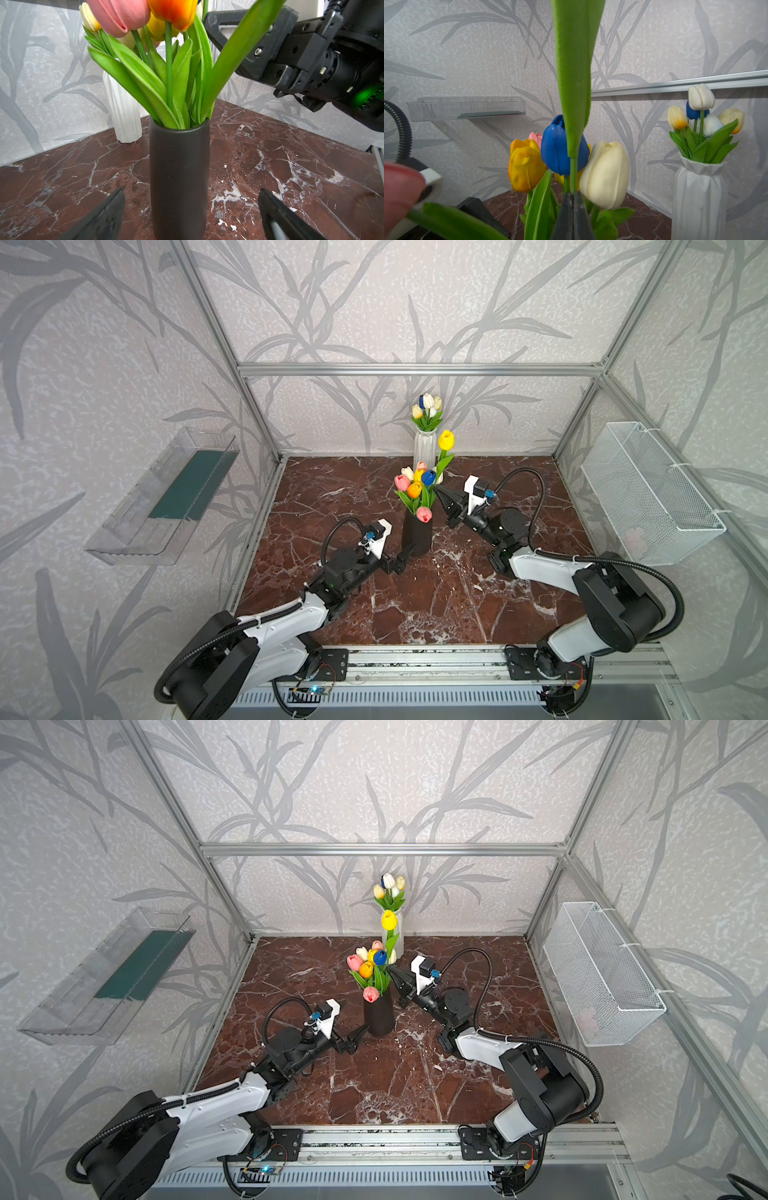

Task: Arrange the flowers into the vase
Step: 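Carry the yellow tulip over the black vase and lower its stem in, then open the right gripper and grasp the black vase body below the flowers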

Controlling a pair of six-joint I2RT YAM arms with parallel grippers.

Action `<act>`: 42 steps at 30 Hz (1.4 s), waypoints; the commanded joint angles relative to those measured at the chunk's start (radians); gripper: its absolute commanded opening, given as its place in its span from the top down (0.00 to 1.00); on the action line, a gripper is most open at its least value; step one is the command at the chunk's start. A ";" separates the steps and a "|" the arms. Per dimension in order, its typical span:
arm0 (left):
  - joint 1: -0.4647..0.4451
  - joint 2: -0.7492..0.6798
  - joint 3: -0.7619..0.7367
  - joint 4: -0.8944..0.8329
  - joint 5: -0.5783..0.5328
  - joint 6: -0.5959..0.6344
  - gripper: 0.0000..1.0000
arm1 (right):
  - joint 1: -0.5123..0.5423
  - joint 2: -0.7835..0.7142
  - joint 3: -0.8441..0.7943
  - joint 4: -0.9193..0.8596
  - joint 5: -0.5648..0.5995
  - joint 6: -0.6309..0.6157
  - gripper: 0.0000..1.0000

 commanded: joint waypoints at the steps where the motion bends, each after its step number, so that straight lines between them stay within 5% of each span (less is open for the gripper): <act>1: 0.005 0.009 0.036 0.046 0.010 0.003 0.00 | 0.007 -0.020 -0.021 -0.018 -0.016 -0.045 1.00; 18: 0.003 0.035 0.018 0.083 0.004 -0.005 0.00 | 0.029 0.006 -0.066 -0.155 -0.006 -0.138 0.99; 42: 0.008 0.013 -0.006 0.079 -0.032 0.002 0.00 | 0.028 -0.106 -0.179 -0.172 0.017 -0.172 0.33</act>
